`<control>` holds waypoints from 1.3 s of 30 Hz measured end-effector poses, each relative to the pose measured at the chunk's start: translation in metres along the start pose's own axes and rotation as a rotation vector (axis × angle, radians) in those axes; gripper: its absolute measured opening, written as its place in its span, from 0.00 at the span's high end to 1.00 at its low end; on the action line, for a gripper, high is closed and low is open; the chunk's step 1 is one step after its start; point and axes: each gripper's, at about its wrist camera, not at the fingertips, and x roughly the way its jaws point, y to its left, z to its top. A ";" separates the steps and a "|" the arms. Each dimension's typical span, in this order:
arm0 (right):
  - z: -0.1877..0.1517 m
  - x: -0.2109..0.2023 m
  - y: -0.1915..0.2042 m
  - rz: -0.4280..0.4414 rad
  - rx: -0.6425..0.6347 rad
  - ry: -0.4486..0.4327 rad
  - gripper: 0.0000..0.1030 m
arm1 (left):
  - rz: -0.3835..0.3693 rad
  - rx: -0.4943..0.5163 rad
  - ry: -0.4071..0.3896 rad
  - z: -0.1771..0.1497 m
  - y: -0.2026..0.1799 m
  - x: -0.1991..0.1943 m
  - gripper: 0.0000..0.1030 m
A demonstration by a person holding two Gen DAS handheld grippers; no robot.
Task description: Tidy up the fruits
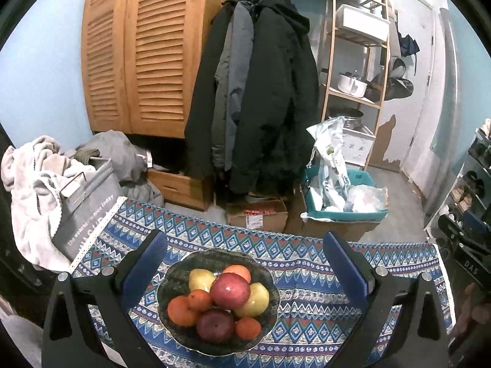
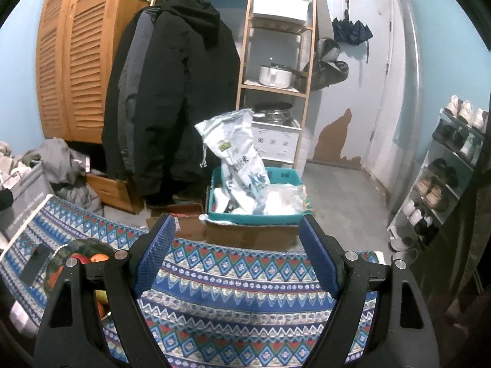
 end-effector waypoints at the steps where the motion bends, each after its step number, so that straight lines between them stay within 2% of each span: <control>1: 0.000 0.000 0.000 -0.001 -0.001 0.001 0.21 | 0.001 -0.003 -0.002 0.000 0.000 0.000 0.01; 39: 0.001 0.000 -0.002 -0.001 -0.019 -0.001 0.21 | -0.010 -0.007 0.007 -0.001 -0.001 0.001 0.01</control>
